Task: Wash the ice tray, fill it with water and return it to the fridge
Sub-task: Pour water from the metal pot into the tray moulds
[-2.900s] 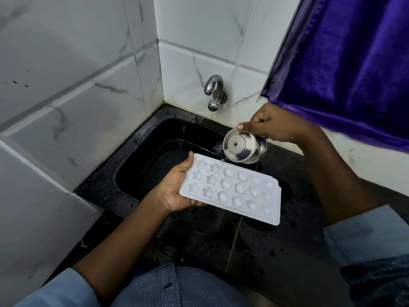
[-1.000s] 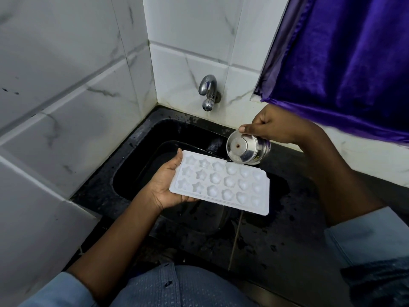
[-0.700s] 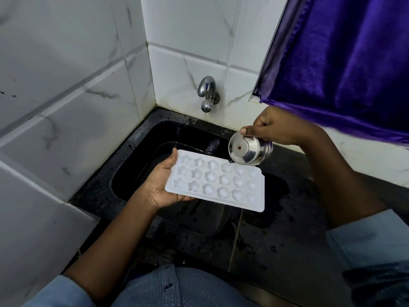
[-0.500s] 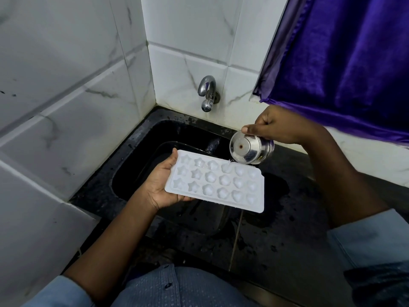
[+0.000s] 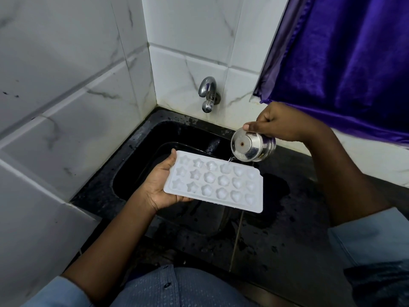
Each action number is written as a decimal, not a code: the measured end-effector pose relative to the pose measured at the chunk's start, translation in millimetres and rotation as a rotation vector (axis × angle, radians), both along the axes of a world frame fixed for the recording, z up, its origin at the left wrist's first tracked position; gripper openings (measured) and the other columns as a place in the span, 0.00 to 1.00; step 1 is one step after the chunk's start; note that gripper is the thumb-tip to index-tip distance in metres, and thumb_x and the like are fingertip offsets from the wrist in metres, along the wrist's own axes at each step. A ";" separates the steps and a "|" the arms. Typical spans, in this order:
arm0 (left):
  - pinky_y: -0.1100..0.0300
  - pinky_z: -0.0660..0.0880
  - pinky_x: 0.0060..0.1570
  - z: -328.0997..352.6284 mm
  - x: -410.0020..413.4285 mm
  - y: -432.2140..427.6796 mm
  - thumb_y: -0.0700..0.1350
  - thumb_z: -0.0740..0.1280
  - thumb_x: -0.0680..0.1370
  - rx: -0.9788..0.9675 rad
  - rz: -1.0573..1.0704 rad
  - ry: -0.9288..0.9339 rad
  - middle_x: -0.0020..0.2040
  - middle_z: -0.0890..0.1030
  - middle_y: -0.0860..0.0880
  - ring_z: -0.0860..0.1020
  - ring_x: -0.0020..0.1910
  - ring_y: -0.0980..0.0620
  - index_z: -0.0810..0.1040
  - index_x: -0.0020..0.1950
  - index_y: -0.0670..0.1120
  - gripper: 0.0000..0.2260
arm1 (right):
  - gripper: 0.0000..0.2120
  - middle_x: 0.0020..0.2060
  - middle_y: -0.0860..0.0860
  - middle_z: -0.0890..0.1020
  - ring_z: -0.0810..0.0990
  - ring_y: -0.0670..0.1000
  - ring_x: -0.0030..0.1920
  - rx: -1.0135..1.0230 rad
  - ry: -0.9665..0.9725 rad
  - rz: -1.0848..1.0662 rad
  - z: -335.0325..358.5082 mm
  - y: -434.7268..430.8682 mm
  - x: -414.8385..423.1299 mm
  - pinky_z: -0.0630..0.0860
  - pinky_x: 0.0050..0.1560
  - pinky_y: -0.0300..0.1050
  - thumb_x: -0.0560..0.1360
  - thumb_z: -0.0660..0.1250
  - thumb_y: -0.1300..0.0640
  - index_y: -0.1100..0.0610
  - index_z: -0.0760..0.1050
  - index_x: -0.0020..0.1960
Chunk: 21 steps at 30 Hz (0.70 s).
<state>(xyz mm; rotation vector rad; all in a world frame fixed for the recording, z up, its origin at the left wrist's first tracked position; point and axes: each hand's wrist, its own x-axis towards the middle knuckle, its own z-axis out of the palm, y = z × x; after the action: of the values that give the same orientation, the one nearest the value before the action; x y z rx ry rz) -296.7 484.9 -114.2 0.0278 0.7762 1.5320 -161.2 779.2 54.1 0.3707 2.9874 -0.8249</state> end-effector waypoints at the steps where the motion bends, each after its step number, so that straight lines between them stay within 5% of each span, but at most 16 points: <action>1: 0.32 0.77 0.63 0.3 0.2 0.1 0.72 0.64 0.79 0.000 -0.001 0.002 0.75 0.77 0.38 0.77 0.71 0.33 0.81 0.72 0.45 0.35 | 0.26 0.27 0.58 0.78 0.72 0.51 0.27 -0.002 -0.001 0.003 0.3 -0.6 -0.2 0.71 0.35 0.49 0.78 0.71 0.41 0.59 0.77 0.30; 15: 0.33 0.80 0.58 6.2 -0.6 1.0 0.72 0.62 0.79 -0.063 0.053 0.024 0.72 0.79 0.38 0.80 0.67 0.33 0.84 0.69 0.45 0.34 | 0.25 0.24 0.53 0.78 0.72 0.49 0.26 -0.007 -0.006 0.004 4.2 0.3 0.8 0.71 0.34 0.48 0.79 0.71 0.42 0.56 0.76 0.28; 21: 0.33 0.76 0.67 8.6 -5.7 -3.0 0.72 0.62 0.80 -0.082 0.077 0.042 0.74 0.78 0.39 0.78 0.70 0.34 0.83 0.70 0.46 0.34 | 0.25 0.21 0.47 0.75 0.69 0.43 0.23 -0.036 -0.014 -0.012 5.3 3.8 7.3 0.67 0.27 0.35 0.79 0.71 0.44 0.51 0.75 0.26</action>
<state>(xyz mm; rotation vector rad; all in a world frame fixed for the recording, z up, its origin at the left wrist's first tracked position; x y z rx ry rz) -302.4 481.9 -105.7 -0.0307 0.8818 1.5755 -153.9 783.0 59.4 0.3926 2.9562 -0.8724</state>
